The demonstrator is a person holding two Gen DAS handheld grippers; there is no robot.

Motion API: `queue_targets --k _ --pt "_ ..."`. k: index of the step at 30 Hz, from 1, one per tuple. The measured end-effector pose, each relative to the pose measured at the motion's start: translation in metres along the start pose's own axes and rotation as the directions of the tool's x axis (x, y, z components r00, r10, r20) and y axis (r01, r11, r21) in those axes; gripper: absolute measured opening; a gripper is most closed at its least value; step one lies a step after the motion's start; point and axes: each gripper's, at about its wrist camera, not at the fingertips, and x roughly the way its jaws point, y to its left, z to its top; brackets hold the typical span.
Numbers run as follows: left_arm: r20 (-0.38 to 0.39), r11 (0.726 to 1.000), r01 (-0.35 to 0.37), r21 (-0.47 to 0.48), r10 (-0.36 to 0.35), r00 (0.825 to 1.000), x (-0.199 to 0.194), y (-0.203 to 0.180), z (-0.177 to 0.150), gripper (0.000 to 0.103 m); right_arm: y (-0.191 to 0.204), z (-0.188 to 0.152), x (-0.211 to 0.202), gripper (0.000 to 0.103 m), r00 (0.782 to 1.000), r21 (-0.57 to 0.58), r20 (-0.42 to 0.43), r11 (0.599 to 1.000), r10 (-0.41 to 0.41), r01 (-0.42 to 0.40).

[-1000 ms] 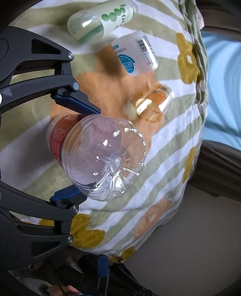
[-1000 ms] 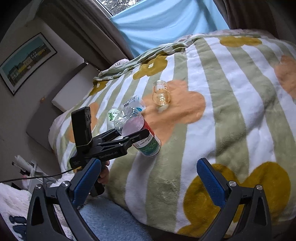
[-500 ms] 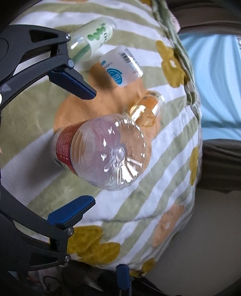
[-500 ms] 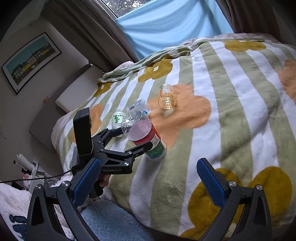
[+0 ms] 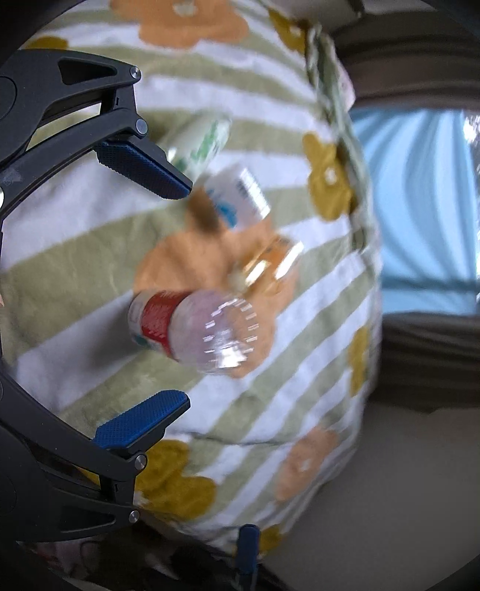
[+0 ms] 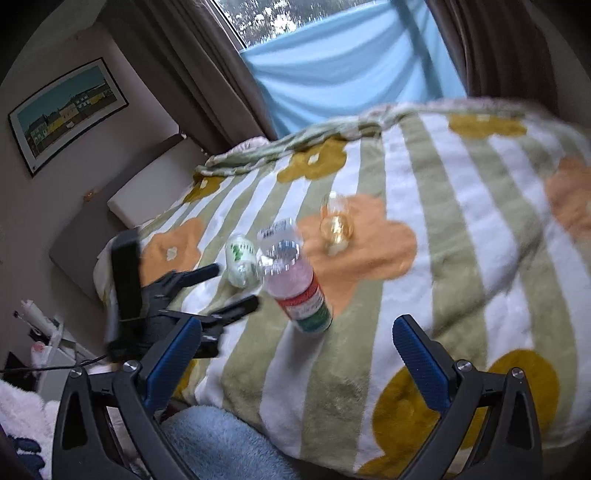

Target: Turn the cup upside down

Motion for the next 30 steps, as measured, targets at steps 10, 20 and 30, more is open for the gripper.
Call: queue_targets --k 10,20,30 --pt "0.217 0.966 -0.155 -0.205 0.200 0.956 -0.134 0.006 0.022 0.103 0.058 0.031 -0.070 0.103 0.907 -0.089 0.312 0.942 -0.283 0.324" --pt "0.292 0.942 -0.273 -0.193 0.321 0.901 -0.191 -0.012 0.006 0.103 0.093 0.014 -0.089 0.103 0.835 -0.106 0.442 0.906 -0.327 0.411" --pt "0.307 0.943 -0.269 -0.195 0.319 0.897 -0.200 -0.017 0.003 0.103 0.099 0.007 -0.093 0.103 0.827 -0.105 0.446 0.897 -0.343 0.429"
